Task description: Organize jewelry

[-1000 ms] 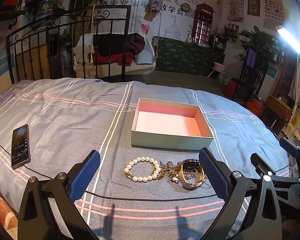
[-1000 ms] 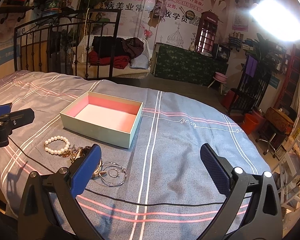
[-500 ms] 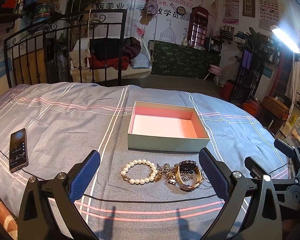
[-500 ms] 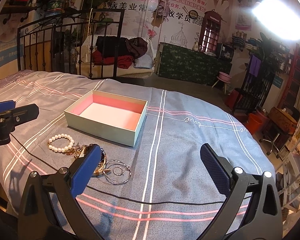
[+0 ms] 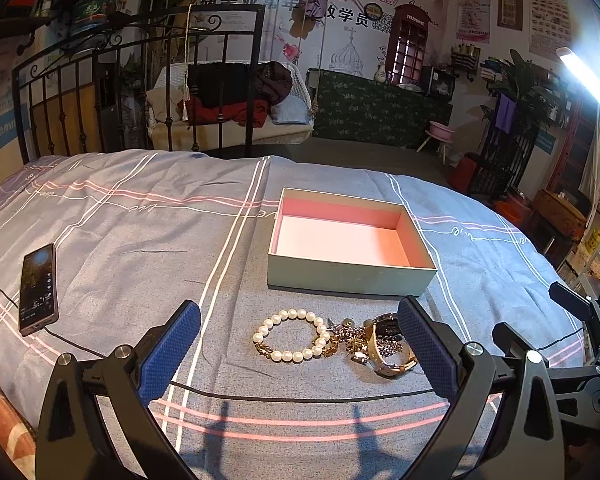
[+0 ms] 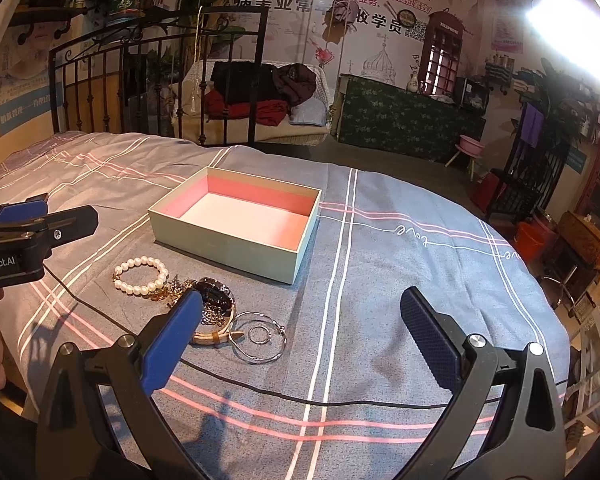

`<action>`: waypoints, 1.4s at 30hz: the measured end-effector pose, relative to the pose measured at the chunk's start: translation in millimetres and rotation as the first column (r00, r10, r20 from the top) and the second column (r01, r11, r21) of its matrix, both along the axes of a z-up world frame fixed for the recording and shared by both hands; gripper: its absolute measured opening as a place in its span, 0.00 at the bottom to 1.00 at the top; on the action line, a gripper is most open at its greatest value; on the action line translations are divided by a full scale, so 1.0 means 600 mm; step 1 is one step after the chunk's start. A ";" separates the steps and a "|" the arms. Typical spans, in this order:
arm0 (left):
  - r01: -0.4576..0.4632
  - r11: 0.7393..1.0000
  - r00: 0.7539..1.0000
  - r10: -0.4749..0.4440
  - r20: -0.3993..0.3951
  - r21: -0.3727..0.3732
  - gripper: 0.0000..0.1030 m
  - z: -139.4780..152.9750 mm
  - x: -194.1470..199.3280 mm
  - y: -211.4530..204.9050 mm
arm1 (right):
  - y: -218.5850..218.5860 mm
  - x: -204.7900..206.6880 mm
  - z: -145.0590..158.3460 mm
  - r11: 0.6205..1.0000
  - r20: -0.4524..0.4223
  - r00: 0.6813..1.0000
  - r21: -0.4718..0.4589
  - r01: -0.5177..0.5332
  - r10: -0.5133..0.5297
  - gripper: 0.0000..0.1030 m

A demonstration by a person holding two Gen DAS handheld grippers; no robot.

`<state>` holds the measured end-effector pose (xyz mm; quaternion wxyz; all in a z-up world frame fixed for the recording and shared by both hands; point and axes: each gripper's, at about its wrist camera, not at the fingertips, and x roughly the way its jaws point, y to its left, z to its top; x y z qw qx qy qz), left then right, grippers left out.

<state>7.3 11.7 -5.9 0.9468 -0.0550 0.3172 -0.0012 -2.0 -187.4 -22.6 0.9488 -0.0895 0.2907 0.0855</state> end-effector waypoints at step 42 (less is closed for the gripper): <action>0.466 0.885 0.824 -0.438 -0.360 -0.007 0.74 -0.164 0.163 0.022 | 0.028 0.140 -0.148 0.922 -0.459 0.804 0.108 -0.373 0.379 0.46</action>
